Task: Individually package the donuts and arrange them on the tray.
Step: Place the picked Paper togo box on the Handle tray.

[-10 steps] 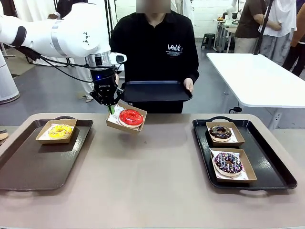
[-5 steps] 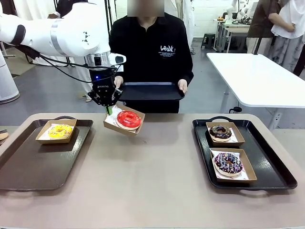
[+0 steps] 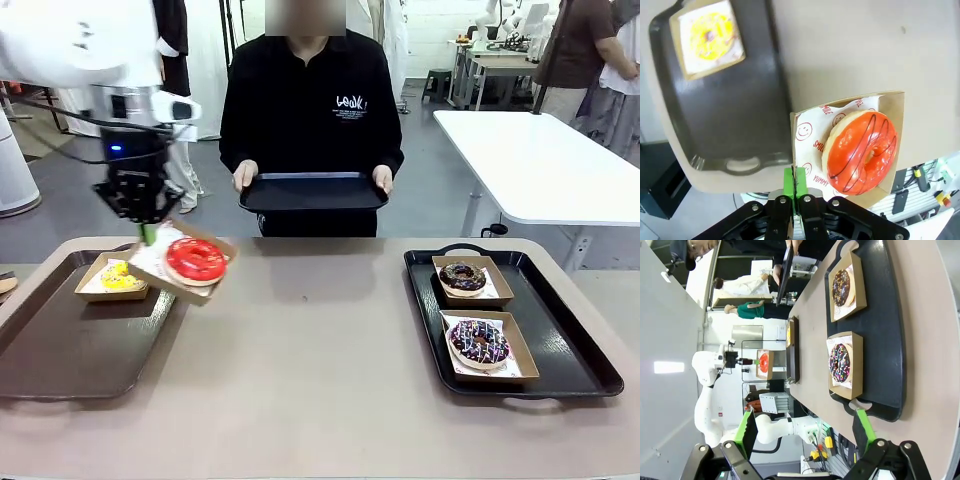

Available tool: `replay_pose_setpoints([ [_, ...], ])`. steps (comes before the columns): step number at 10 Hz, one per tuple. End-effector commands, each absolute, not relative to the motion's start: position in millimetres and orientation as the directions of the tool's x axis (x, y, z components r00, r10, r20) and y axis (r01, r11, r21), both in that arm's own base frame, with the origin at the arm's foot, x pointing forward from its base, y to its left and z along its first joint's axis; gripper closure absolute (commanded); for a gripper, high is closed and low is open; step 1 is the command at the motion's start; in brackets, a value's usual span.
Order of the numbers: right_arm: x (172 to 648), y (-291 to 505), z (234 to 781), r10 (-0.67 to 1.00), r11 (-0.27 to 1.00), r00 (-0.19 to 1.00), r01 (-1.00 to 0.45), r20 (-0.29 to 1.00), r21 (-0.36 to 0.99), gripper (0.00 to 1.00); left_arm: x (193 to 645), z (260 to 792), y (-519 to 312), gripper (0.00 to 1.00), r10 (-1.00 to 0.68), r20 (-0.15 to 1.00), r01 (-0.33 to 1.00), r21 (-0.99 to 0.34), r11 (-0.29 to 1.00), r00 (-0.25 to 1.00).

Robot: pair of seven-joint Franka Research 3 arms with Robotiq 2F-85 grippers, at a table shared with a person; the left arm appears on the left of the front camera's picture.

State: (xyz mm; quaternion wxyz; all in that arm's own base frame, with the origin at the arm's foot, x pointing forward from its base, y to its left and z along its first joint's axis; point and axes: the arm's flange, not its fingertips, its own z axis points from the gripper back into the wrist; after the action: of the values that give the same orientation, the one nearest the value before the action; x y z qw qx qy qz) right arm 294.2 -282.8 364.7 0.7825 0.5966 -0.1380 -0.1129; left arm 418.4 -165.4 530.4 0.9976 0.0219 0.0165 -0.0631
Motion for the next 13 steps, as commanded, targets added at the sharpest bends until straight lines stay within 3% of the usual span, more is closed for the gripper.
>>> replay_pose_setpoints([
  [1,294,-283,366,-0.347,0.257,0.935,0.019,0.074,0.966,0.0,389,521,-110,0.99,-0.09,0.026,0.09,0.001,0.996,0.996],
  [5,294,-283,366,-0.347,0.257,0.935,0.019,0.074,0.966,0.0,377,479,-24,0.99,-0.005,0.036,0.007,-0.051,0.999,0.999],
  [7,294,-283,366,-0.347,0.257,0.935,0.019,0.074,0.966,0.0,389,454,0,0.99,-0.054,0.001,0.054,-0.008,0.998,0.999],
  [13,294,-283,366,-0.347,0.257,0.935,0.019,0.074,0.966,0.0,390,433,11,0.99,-0.046,-0.04,0.045,-0.026,0.999,0.998],
])
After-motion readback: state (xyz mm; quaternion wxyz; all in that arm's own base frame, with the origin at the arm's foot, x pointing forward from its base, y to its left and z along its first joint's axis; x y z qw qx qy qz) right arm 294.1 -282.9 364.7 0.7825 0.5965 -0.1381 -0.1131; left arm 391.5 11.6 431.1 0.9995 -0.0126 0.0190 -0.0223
